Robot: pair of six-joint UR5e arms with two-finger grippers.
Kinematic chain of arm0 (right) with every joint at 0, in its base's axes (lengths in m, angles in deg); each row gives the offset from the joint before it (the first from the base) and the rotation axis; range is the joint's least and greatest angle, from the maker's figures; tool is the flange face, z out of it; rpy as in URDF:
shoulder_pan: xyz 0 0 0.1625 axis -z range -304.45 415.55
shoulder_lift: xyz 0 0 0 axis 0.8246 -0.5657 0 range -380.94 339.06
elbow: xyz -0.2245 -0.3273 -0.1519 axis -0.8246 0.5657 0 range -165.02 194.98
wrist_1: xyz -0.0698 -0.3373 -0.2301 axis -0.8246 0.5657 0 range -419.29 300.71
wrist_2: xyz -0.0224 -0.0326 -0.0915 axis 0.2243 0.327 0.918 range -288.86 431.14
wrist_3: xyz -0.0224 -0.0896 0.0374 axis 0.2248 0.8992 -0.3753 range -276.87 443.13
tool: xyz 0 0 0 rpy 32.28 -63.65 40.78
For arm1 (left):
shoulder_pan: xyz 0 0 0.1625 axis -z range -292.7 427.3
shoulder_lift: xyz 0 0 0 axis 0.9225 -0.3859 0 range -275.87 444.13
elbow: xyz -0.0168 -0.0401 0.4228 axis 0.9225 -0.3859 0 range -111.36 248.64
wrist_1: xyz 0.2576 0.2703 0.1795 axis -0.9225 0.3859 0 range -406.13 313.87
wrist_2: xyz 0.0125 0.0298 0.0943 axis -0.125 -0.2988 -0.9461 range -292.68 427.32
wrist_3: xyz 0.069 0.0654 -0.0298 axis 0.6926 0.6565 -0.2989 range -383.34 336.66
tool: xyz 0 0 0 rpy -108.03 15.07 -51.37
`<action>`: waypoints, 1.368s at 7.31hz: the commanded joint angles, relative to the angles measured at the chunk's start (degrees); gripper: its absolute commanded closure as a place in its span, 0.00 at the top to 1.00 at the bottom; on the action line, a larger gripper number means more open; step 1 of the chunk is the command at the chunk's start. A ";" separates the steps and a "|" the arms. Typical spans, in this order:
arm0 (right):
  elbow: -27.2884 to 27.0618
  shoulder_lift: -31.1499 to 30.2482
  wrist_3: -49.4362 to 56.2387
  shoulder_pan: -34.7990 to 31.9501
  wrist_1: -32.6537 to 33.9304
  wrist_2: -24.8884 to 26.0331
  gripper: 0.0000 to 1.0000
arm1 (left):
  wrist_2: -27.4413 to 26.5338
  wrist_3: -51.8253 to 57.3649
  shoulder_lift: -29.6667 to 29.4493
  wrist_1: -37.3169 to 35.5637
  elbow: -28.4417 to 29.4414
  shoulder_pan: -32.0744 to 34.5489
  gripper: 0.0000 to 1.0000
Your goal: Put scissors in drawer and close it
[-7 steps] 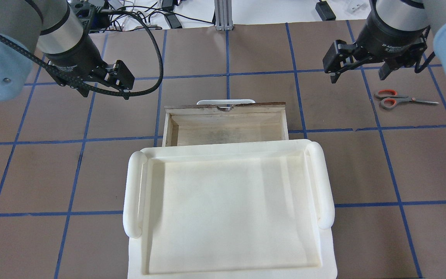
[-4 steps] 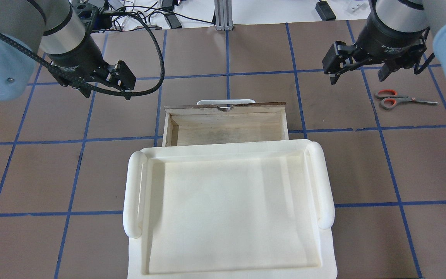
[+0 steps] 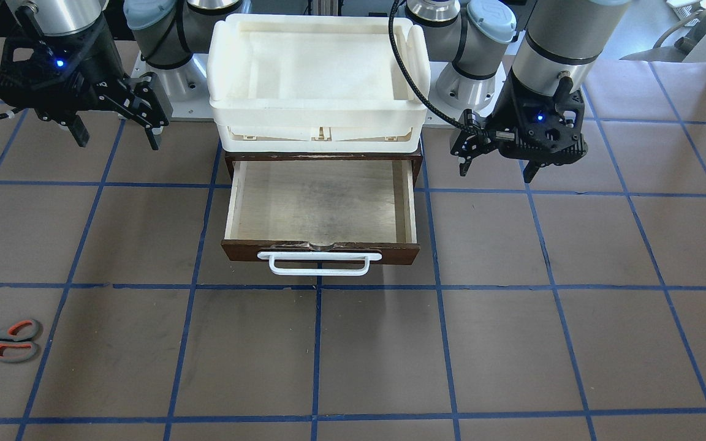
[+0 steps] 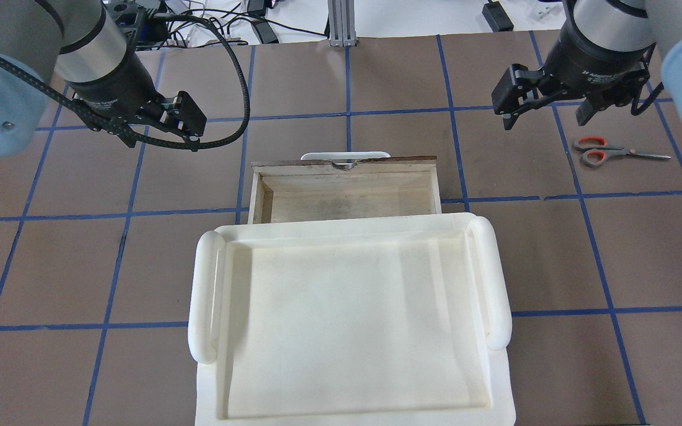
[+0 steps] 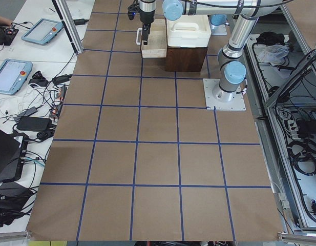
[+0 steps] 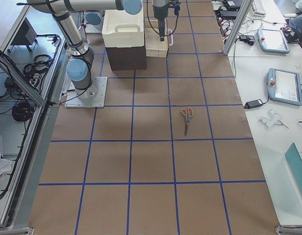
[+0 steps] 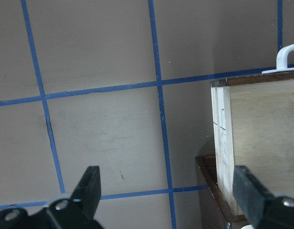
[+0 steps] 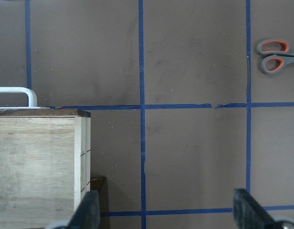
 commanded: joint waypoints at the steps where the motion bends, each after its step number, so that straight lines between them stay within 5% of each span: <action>1: -0.06 -0.18 0.02 0.03 -0.27 0.17 1.00 | 0.02 0.00 0.21 0.05 -0.06 0.00 1.00; 10: 0.12 -0.36 0.11 0.21 -0.89 -0.18 1.00 | -0.07 -0.79 -0.84 -0.13 -0.15 0.09 1.00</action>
